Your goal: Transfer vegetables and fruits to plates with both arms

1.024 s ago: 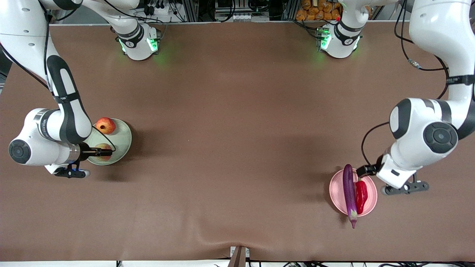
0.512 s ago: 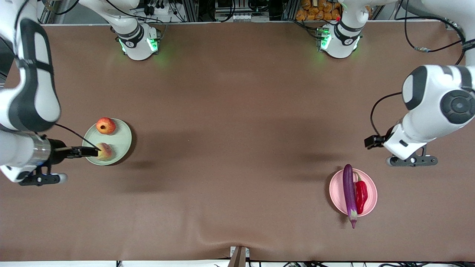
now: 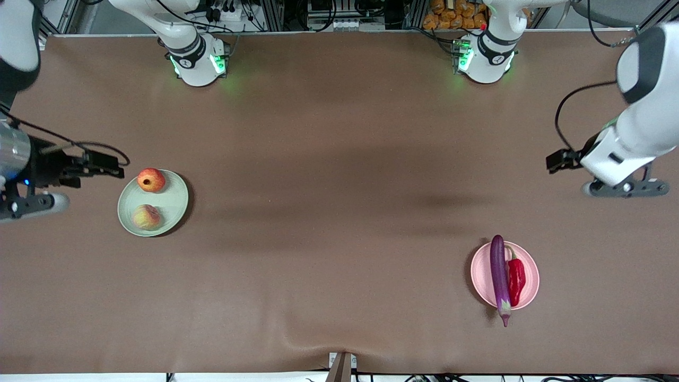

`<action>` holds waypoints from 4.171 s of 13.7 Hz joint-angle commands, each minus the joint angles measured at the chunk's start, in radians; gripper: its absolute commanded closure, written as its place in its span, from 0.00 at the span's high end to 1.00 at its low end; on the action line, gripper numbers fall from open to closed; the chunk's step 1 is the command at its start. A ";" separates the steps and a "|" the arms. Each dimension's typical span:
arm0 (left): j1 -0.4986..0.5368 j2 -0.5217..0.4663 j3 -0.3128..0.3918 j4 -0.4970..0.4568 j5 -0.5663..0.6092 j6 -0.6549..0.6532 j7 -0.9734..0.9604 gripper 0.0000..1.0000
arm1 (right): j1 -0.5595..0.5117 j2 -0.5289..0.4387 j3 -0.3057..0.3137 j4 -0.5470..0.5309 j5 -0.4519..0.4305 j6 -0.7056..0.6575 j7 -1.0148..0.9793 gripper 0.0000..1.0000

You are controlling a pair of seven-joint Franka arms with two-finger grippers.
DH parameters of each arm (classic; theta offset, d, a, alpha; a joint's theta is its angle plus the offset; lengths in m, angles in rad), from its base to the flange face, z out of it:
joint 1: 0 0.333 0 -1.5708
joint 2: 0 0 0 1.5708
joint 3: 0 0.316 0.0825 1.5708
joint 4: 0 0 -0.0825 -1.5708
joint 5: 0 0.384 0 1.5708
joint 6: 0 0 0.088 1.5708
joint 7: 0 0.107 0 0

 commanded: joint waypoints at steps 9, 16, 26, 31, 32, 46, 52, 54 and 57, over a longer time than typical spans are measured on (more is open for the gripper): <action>0.013 -0.088 -0.031 0.216 -0.050 -0.301 0.027 1.00 | 0.051 -0.430 -0.103 -0.459 0.001 0.203 -0.085 1.00; 0.041 -0.095 -0.017 0.215 -0.055 -0.303 0.083 1.00 | 0.023 -0.418 -0.098 -0.418 -0.010 0.160 -0.126 1.00; 0.041 -0.094 -0.016 0.216 -0.067 -0.305 0.089 1.00 | 0.004 -0.420 -0.083 -0.422 -0.027 0.146 -0.123 1.00; -0.051 -0.095 0.061 0.215 -0.064 -0.306 0.084 1.00 | -0.015 -0.421 -0.075 -0.422 -0.004 0.128 0.036 1.00; -0.061 -0.095 0.073 0.215 -0.064 -0.306 0.084 1.00 | -0.015 -0.421 -0.075 -0.422 -0.004 0.126 0.037 1.00; -0.044 -0.085 0.076 0.208 -0.069 -0.283 0.077 1.00 | -0.027 -0.421 -0.012 -0.422 -0.099 0.111 0.039 1.00; -0.048 -0.046 0.075 0.173 -0.058 -0.153 0.069 1.00 | -0.027 -0.421 -0.012 -0.422 -0.096 0.111 0.040 1.00; -0.047 -0.052 0.067 0.167 -0.055 -0.151 0.069 1.00 | -0.026 -0.421 -0.012 -0.422 -0.094 0.105 0.040 1.00; -0.047 -0.054 0.067 0.168 -0.067 -0.151 0.065 1.00 | -0.026 -0.421 -0.012 -0.422 -0.091 0.105 0.040 1.00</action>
